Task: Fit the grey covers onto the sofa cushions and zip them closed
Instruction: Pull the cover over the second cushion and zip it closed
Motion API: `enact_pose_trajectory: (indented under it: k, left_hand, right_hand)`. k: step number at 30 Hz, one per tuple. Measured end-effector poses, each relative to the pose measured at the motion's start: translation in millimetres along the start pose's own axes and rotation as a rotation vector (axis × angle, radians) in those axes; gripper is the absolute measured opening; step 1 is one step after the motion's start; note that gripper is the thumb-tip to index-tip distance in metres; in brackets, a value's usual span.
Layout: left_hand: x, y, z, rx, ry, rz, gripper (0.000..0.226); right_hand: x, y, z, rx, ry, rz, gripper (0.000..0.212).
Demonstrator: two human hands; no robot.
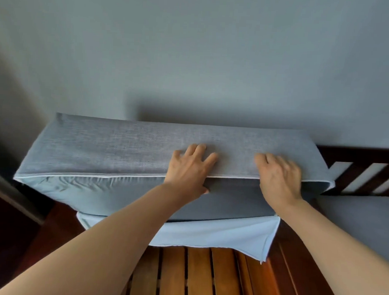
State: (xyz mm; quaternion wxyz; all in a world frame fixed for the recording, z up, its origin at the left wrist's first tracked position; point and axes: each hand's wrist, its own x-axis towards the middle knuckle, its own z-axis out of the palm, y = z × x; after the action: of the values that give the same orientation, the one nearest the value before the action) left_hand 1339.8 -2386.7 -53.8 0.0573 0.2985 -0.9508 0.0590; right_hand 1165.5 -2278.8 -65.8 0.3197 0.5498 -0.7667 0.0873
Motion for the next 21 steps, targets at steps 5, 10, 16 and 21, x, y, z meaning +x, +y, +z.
enact_pose_trajectory:
  k: [5,10,16,21]
  left_hand:
    - [13.4,46.5,-1.9,0.083,-0.033,-0.110,0.063]
    - [19.5,61.2,-10.6,0.157,-0.061,-0.144,0.064]
    - [53.9,124.5,-9.8,0.077,-0.047,-0.022,0.081]
    - [82.5,185.5,3.7,0.078,0.008,0.048,0.074]
  right_hand:
    - [-31.5,20.4,0.0,0.173,0.016,-0.181,0.040]
    - [-19.7,45.9,10.0,0.202,0.146,-0.171,0.030]
    - [-43.5,142.5,21.3,0.009,0.087,0.127,0.012]
    - [-59.4,166.0,32.6,-0.012,-0.050,0.210,0.027]
